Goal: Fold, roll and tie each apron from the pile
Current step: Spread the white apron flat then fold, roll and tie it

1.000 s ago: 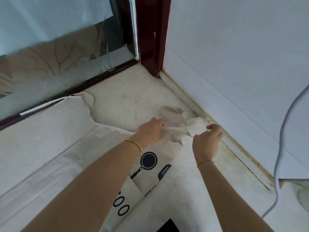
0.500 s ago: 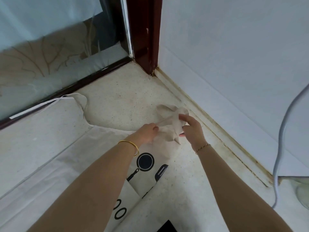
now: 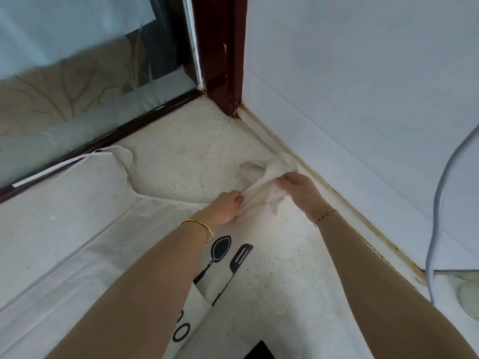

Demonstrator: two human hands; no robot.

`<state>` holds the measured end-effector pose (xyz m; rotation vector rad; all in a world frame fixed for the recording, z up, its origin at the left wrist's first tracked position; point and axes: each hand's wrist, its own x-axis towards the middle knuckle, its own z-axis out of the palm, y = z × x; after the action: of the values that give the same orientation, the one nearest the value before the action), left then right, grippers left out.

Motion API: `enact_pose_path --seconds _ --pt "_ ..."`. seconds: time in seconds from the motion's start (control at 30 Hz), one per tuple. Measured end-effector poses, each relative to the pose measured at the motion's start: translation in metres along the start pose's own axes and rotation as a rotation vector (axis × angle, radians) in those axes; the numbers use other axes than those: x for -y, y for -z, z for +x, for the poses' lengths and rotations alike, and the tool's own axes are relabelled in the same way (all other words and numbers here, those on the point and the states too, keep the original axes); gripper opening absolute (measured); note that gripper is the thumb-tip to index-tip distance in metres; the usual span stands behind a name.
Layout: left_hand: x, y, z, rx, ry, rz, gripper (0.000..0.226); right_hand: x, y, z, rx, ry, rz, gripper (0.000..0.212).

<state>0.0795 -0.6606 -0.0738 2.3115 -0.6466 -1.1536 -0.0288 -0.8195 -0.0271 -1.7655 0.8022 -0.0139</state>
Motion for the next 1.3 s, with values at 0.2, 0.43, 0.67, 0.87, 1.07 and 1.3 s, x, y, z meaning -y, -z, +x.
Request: enact_pose_path --seconds 0.2,0.43,0.67,0.87,1.07,1.3 --pt "0.001 -0.002 0.002 -0.010 -0.016 0.012 0.035 -0.008 0.007 0.009 -0.073 0.007 -0.382 0.046" --pt "0.003 -0.001 0.006 -0.087 -0.055 0.188 0.028 -0.020 0.003 0.014 -0.234 -0.060 -0.954 0.046" --pt "-0.008 0.000 0.008 -0.381 -0.023 0.375 0.030 -0.033 -0.006 0.020 -0.348 -0.052 -1.010 0.037" --pt "-0.031 0.010 0.050 -0.368 0.233 -0.148 0.052 -0.027 -0.024 0.025 -0.254 -0.014 -0.777 0.028" --pt "-0.027 0.012 0.062 -0.388 0.225 -0.147 0.030 -0.023 -0.029 0.027 -0.198 -0.042 -0.694 0.022" --pt "-0.077 0.065 0.046 -0.798 -0.194 -0.444 0.014 -0.022 -0.029 0.024 -0.144 0.036 -0.548 0.030"
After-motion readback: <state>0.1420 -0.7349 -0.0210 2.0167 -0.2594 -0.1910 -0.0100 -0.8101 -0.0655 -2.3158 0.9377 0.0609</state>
